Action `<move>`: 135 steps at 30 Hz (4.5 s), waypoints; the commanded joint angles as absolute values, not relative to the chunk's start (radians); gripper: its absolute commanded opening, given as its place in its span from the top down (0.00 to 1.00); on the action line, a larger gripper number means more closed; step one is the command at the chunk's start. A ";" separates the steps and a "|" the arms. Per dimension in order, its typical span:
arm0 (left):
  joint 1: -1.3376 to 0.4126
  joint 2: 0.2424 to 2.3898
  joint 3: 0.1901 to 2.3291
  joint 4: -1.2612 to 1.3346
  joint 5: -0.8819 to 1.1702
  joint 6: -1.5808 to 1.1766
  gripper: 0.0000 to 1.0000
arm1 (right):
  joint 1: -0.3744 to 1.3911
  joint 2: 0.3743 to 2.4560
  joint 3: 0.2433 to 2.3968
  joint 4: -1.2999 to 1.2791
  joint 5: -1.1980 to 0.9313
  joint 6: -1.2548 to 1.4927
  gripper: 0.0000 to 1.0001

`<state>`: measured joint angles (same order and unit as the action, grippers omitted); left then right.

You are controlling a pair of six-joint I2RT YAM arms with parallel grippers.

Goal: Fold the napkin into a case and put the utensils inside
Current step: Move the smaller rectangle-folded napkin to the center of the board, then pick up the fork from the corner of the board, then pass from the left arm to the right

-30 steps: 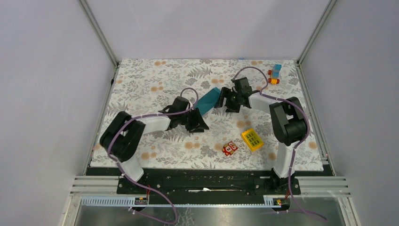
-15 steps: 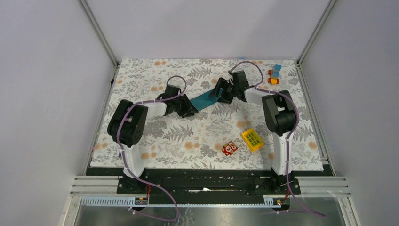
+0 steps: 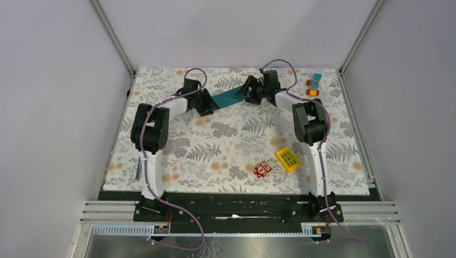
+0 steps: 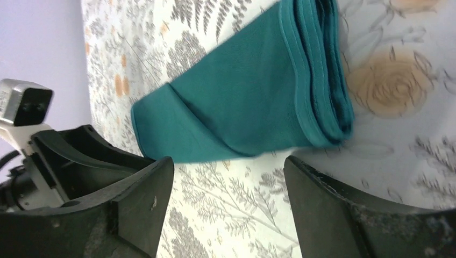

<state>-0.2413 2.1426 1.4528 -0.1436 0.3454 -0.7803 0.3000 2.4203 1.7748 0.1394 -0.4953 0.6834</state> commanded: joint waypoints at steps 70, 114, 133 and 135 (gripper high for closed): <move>-0.004 1.618 1.064 -0.706 -0.163 -0.296 1.00 | 0.616 1.525 0.810 0.277 -0.482 0.550 0.01; -1.258 1.805 0.845 1.606 -1.186 1.728 1.00 | 0.265 1.303 1.192 -0.361 -0.683 0.659 0.12; -1.257 1.847 0.850 1.603 -1.163 1.725 1.00 | 0.417 1.375 1.179 -0.380 -0.473 0.950 0.66; -1.256 1.853 0.849 1.603 -1.163 1.721 1.00 | 0.425 1.380 1.184 -0.381 -0.459 0.966 0.74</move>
